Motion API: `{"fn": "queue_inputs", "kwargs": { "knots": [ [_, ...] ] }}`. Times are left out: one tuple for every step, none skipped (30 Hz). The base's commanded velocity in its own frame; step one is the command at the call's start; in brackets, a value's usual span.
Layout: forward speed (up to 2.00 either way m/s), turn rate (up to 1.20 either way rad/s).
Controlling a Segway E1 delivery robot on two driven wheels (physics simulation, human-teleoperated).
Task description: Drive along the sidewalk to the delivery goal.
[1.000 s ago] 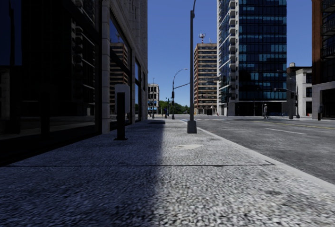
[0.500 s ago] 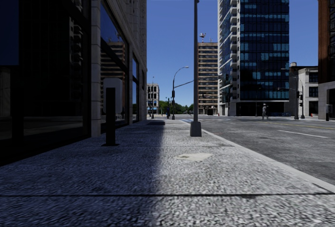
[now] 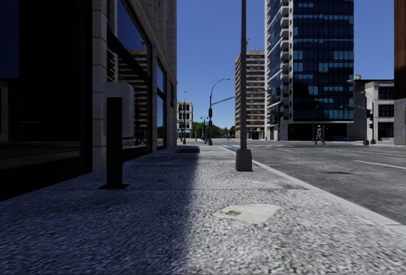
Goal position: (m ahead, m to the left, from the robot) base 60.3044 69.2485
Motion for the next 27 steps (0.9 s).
{"fn": "queue_inputs", "kwargs": {
  "knots": [
    [2.0,0.0],
    [2.0,0.0],
    [2.0,0.0],
    [2.0,0.0],
    [2.0,0.0],
    [2.0,0.0],
    [2.0,0.0],
    [2.0,0.0],
    [2.0,0.0],
    [2.0,0.0],
    [2.0,0.0],
    [2.0,0.0],
    [2.0,0.0],
    [2.0,0.0],
    [2.0,0.0],
    [2.0,0.0],
    [2.0,0.0],
    [2.0,0.0],
    [2.0,0.0],
    [2.0,0.0],
    [2.0,0.0],
    [2.0,0.0],
    [2.0,0.0],
    [2.0,0.0],
    [2.0,0.0],
    [2.0,0.0],
    [2.0,0.0]
  ]
}}
